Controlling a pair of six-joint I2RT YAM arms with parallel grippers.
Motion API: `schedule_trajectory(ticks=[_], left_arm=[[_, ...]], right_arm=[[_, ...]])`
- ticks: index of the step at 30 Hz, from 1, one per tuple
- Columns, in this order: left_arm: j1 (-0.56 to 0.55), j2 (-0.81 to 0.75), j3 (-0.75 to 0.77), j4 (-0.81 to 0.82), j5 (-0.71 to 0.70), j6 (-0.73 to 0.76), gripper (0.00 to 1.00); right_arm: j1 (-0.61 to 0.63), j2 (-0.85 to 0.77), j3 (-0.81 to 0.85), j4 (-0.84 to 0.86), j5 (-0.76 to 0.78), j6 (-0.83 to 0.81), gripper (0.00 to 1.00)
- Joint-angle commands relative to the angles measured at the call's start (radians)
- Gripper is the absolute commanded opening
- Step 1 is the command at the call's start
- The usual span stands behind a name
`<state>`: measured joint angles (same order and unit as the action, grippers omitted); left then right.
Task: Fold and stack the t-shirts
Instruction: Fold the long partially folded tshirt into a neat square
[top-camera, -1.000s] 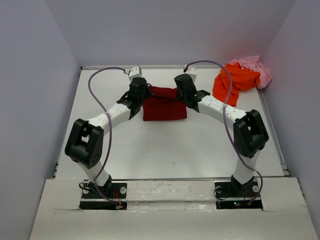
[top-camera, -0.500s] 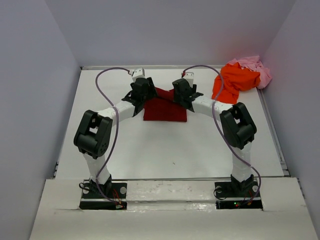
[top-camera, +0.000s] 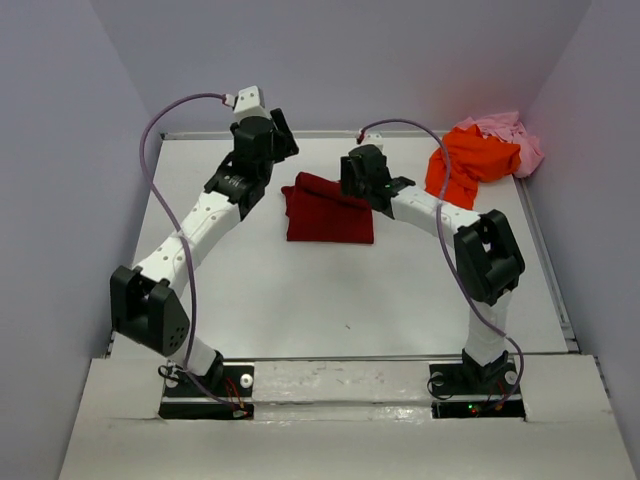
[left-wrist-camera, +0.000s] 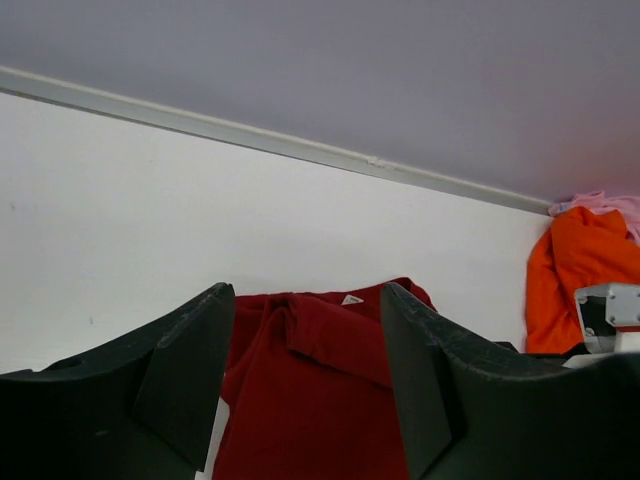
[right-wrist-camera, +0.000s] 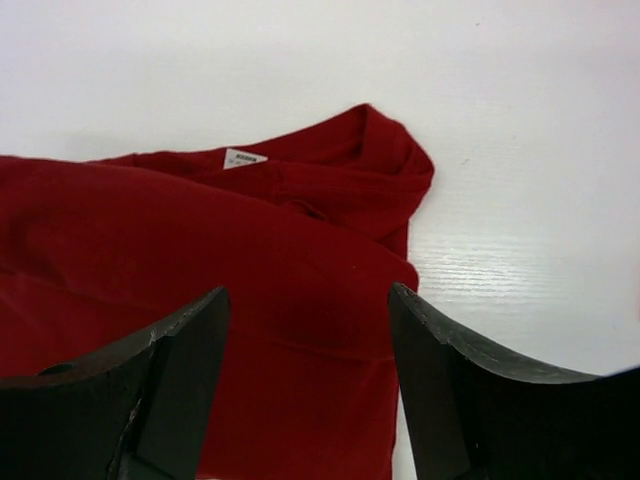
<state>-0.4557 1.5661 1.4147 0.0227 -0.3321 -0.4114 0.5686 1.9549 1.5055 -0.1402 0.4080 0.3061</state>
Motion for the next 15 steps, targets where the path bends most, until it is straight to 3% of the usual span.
schedule_trajectory(ticks=[1, 7, 15], left_arm=[[0.029, -0.096, -0.032, -0.073, -0.009, 0.109, 0.7], [0.04, -0.221, -0.226, 0.103, -0.012, 0.105, 0.72], [0.071, -0.229, -0.209, 0.066, 0.042, 0.066, 0.73]], right_arm=[[-0.003, 0.001, 0.039, -0.045, -0.107, 0.007, 0.69], [0.007, 0.044, 0.053, -0.065, -0.212, 0.037, 0.69], [0.037, 0.102, 0.088, -0.081, -0.322, 0.082, 0.68]])
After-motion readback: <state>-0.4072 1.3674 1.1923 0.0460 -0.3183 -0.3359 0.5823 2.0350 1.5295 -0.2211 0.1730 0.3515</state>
